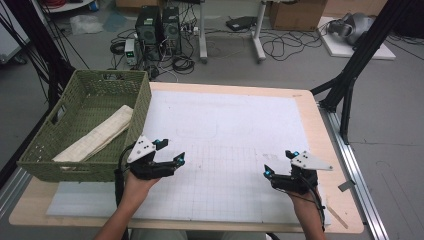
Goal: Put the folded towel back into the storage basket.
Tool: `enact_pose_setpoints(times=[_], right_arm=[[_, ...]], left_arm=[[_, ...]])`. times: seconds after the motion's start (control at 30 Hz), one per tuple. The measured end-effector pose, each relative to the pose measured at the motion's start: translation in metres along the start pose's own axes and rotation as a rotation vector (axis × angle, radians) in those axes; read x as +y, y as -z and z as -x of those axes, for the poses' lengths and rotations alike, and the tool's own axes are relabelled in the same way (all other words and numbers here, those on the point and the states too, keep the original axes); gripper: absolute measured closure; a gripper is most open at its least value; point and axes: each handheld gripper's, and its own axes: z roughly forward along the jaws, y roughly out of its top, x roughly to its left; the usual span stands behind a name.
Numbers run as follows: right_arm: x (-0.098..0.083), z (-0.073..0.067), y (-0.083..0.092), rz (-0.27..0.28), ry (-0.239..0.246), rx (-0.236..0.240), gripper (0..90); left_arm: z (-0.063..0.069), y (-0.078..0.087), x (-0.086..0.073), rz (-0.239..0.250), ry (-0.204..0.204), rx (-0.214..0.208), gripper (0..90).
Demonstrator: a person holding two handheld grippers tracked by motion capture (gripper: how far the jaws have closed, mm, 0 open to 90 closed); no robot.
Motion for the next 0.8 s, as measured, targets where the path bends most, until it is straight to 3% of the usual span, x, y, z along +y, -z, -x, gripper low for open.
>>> enact_pose_setpoints(times=[0.23, 0.8], right_arm=[[-0.009, 0.000, 0.001, -0.006, -0.017, -0.014, 11.7], [-0.012, 0.001, 0.001, 0.008, -0.021, -0.033, 11.7]], left_arm=[[0.006, 0.003, -0.015, -0.004, -0.036, -0.003, 24.2], [0.002, -0.001, -0.024, -0.026, -0.008, 0.015, 24.3]])
